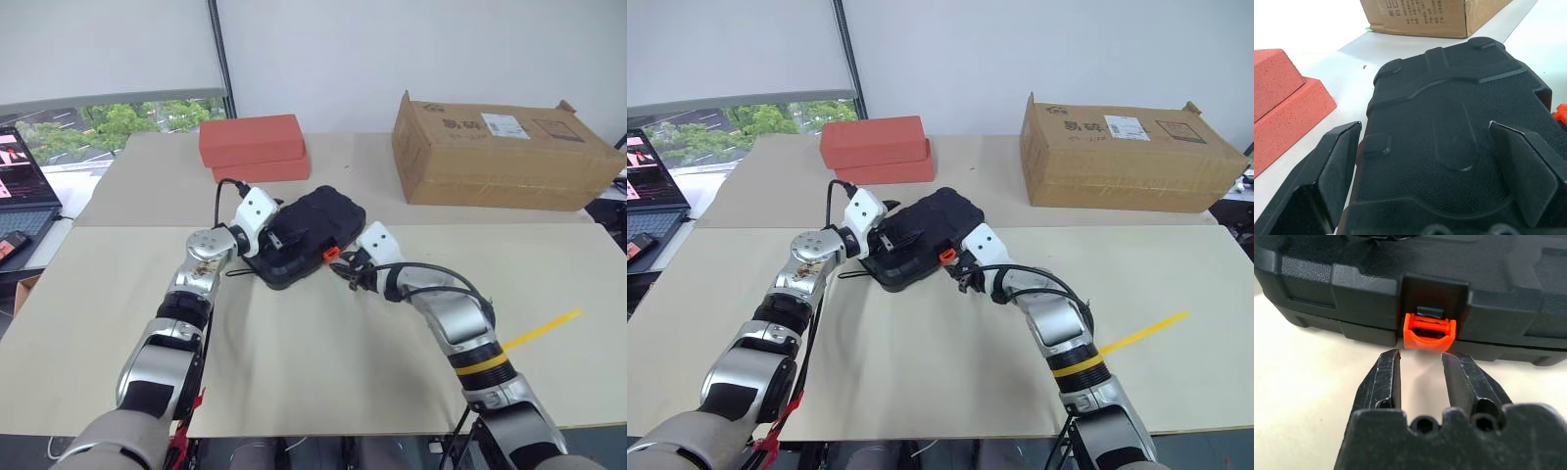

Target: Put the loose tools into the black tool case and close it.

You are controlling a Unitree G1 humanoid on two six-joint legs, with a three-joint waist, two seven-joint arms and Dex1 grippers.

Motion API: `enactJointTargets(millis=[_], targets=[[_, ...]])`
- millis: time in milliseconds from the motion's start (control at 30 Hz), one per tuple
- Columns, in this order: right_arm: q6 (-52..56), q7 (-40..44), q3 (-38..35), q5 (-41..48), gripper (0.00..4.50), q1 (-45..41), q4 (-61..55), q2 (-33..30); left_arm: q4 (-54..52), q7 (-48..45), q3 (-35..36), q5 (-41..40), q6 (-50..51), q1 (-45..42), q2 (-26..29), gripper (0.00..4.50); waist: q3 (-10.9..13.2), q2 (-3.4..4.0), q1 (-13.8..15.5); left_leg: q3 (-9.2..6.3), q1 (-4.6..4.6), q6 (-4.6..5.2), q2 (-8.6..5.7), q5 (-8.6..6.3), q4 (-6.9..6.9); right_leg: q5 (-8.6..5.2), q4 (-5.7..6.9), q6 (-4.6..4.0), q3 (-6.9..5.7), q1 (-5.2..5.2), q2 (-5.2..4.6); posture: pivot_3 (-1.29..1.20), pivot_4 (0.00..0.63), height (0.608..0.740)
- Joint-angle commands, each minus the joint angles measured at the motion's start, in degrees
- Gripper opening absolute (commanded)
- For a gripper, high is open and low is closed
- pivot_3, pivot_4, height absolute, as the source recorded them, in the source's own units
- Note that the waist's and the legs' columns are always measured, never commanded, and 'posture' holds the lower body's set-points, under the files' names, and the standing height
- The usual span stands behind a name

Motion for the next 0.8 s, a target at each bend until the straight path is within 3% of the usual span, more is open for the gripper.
enactJointTargets(millis=[33,200,800], targets=[[-1.84,-1.05,-1.17,-0.4,1.4,-1.94,-0.6,0.85,4.93,-1.16,-2.37,2.83,2.38,4.19,0.29,4.5,0.0,0.0,-0.02,0.0,0.0,0.0,0.0,0.0,0.0,0.0,0.0,0.0,0.0,0.0,0.0,0.0,0.15,0.711],[-3.1,-1.6,-1.42,-1.18,0.02,-2.84,0.87,1.76,5.04,-1.07,-2.37,2.84,2.37,4.13,0.24,4.5,0.0,0.0,-0.11,0.0,0.01,-0.01,0.0,0.01,0.0,0.0,0.01,0.0,0.0,0.0,0.01,0.0,0.15,0.711],[-3.79,-1.92,-1.16,-0.69,0.02,-6.75,2.11,6.11,1.93,-1.7,-3.33,2.93,2.82,6.78,-0.51,4.5,0.0,0.01,-0.88,0.06,0.18,-0.15,0.05,0.09,0.0,0.01,0.15,-0.01,0.14,0.0,0.0,0.0,0.15,0.711]])
